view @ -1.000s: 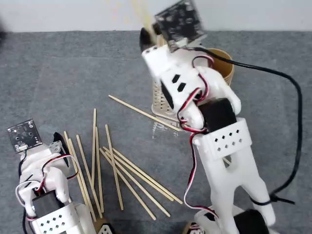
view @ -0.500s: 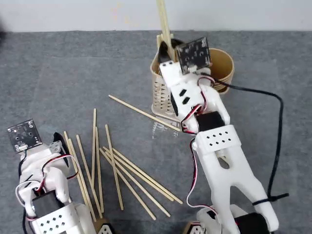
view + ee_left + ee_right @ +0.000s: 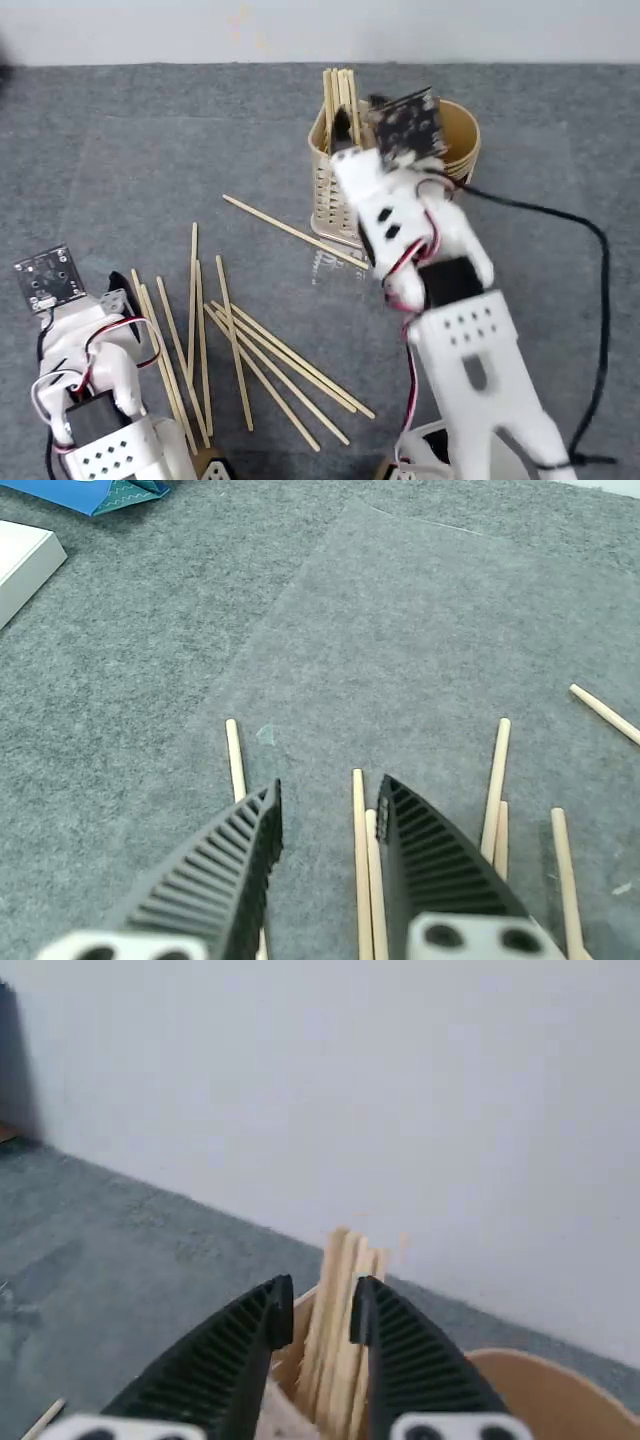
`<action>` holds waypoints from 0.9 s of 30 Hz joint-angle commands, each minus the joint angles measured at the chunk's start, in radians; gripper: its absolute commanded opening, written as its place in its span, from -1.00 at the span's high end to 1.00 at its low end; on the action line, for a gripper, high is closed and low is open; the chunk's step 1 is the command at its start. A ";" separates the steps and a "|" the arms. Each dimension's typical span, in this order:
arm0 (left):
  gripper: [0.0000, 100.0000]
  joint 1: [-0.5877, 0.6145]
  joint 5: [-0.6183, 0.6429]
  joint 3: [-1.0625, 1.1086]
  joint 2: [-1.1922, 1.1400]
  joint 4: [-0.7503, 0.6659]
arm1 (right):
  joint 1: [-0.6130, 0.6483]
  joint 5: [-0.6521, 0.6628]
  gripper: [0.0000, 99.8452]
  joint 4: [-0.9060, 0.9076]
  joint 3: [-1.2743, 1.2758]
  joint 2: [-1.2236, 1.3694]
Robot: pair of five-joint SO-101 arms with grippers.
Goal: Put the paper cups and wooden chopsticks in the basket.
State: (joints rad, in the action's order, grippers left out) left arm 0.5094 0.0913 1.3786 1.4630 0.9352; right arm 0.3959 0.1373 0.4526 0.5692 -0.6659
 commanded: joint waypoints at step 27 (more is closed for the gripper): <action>0.69 -0.104 -0.196 -0.438 -0.229 0.365 | 0.090 -0.178 0.97 0.257 0.494 -0.134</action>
State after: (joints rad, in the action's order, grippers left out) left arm 0.4266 -0.0974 1.0487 1.3694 1.2697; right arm 0.4956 -0.0330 0.7641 1.0587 -0.7718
